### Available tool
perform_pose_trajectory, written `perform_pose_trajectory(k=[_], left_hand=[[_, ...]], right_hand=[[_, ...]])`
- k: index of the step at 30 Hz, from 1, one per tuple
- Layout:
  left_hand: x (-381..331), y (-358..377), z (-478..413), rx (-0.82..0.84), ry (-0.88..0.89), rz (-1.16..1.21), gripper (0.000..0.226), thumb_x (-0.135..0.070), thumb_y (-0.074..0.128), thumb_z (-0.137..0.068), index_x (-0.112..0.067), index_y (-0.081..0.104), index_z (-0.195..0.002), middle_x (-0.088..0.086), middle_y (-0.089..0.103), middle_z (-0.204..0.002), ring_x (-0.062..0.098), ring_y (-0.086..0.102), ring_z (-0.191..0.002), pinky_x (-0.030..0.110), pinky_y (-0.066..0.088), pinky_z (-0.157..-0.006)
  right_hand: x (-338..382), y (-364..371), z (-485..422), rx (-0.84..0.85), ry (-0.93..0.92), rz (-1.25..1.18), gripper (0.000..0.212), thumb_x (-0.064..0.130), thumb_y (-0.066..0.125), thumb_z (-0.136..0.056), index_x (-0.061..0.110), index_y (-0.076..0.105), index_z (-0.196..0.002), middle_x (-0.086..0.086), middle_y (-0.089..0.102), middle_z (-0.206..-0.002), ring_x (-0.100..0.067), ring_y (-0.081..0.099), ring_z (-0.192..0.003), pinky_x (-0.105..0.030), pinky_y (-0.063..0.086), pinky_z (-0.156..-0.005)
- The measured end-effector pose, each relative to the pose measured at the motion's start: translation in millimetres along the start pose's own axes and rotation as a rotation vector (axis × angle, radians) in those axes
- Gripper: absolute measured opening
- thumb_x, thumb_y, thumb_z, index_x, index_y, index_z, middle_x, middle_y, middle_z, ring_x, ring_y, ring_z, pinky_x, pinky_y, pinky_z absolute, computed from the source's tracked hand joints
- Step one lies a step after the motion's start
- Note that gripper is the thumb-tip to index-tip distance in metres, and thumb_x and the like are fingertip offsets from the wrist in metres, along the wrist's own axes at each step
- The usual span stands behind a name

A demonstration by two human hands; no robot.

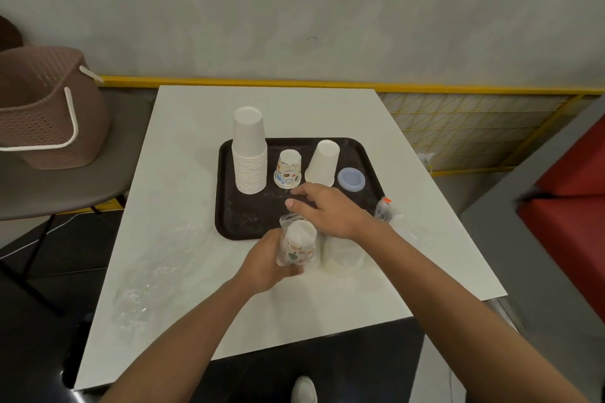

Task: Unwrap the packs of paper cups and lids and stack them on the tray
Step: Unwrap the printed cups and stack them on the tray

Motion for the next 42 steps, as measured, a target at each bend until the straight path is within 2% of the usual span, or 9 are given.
perform_pose_trajectory(k=[3, 9, 15, 17, 21, 25, 33, 36, 42], left_hand=[[5.5, 1.8, 1.1, -0.014, -0.033, -0.008, 0.074, -0.037, 0.081, -0.069, -0.021, 0.042, -0.13, -0.005, 0.053, -0.127, 0.014, 0.053, -0.114, 0.022, 0.041, -0.092], [14.1, -5.6, 8.9, -0.072, -0.083, 0.003, 0.08, -0.039, 0.083, -0.057, -0.027, 0.043, -0.125, -0.01, 0.057, -0.116, 0.011, 0.056, -0.105, 0.03, 0.049, -0.092], [24.3, -17.2, 25.1, -0.155, -0.131, 0.048, 0.072, -0.03, 0.086, -0.058, -0.022, 0.046, -0.118, -0.007, 0.057, -0.109, 0.01, 0.058, -0.094, 0.02, 0.048, -0.075], [24.1, -18.5, 28.0, -0.159, -0.138, 0.056, 0.071, -0.029, 0.086, -0.06, -0.022, 0.044, -0.117, -0.008, 0.055, -0.107, 0.011, 0.058, -0.093, 0.015, 0.046, -0.071], [23.6, -19.2, 30.8, -0.144, -0.148, 0.059, 0.072, -0.031, 0.085, -0.063, -0.021, 0.043, -0.121, -0.008, 0.054, -0.11, 0.013, 0.057, -0.097, 0.013, 0.046, -0.072], [25.9, -17.2, 32.1, -0.145, -0.175, 0.115, 0.073, -0.033, 0.086, -0.063, -0.02, 0.045, -0.121, -0.01, 0.054, -0.111, 0.014, 0.058, -0.101, 0.01, 0.044, -0.071], [27.9, -7.9, 32.1, -0.102, -0.237, 0.144, 0.066, -0.026, 0.085, -0.067, -0.018, 0.049, -0.122, -0.008, 0.056, -0.114, 0.011, 0.054, -0.098, 0.01, 0.043, -0.075], [29.6, -4.3, 30.9, -0.1, -0.264, 0.129, 0.063, -0.028, 0.084, -0.068, -0.017, 0.05, -0.12, -0.005, 0.058, -0.116, 0.01, 0.053, -0.096, 0.011, 0.043, -0.075], [32.9, -2.3, 29.8, -0.091, -0.298, 0.168, 0.062, -0.022, 0.082, -0.07, -0.01, 0.051, -0.122, 0.001, 0.059, -0.12, 0.011, 0.052, -0.097, 0.017, 0.045, -0.078]], right_hand=[[2.8, 1.2, -1.7, -0.007, 0.01, -0.023, 0.056, 0.048, 0.048, -0.093, 0.018, 0.04, -0.139, -0.003, 0.042, -0.146, -0.02, 0.043, -0.131, -0.033, 0.035, -0.106], [4.4, 17.9, -1.9, 0.083, 0.067, -0.101, 0.089, 0.053, 0.065, -0.08, 0.019, 0.019, -0.148, -0.001, 0.023, -0.155, -0.02, 0.032, -0.137, -0.03, 0.032, -0.104], [1.8, 56.1, -0.2, 0.124, 0.104, -0.147, 0.116, 0.033, 0.086, -0.063, 0.023, 0.008, -0.148, 0.0, 0.023, -0.153, -0.021, 0.03, -0.137, -0.04, 0.034, -0.112], [-2.2, 69.0, 0.3, 0.084, 0.125, -0.238, 0.118, 0.028, 0.088, -0.06, 0.024, 0.008, -0.147, 0.001, 0.027, -0.149, -0.019, 0.035, -0.134, -0.035, 0.037, -0.109], [-12.8, 80.5, 2.7, -0.042, 0.132, -0.354, 0.116, 0.021, 0.088, -0.059, 0.025, 0.011, -0.146, 0.008, 0.04, -0.136, -0.007, 0.044, -0.114, -0.02, 0.039, -0.093], [-24.1, 84.7, 5.3, -0.075, 0.154, -0.481, 0.113, 0.013, 0.088, -0.059, 0.024, 0.014, -0.144, 0.013, 0.043, -0.123, -0.002, 0.044, -0.106, -0.016, 0.039, -0.09], [-53.6, 120.4, 10.4, -0.18, 0.197, -0.608, 0.094, 0.013, 0.09, -0.055, 0.028, 0.037, -0.131, 0.01, 0.051, -0.123, -0.013, 0.051, -0.117, -0.031, 0.052, -0.094], [-60.8, 128.8, 11.2, -0.202, 0.22, -0.622, 0.086, 0.014, 0.089, -0.055, 0.031, 0.04, -0.124, 0.017, 0.052, -0.116, -0.011, 0.053, -0.111, -0.023, 0.053, -0.087], [-69.1, 142.9, 9.5, -0.213, 0.253, -0.618, 0.082, 0.015, 0.09, -0.052, 0.028, 0.044, -0.119, 0.008, 0.057, -0.114, -0.013, 0.057, -0.109, -0.028, 0.054, -0.086]])
Point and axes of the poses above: each hand's wrist, its own z-axis away from the middle knuckle, its own y-axis out of the palm, x = y × z, the point moved 1 cm from there along -z, towards the middle knuckle
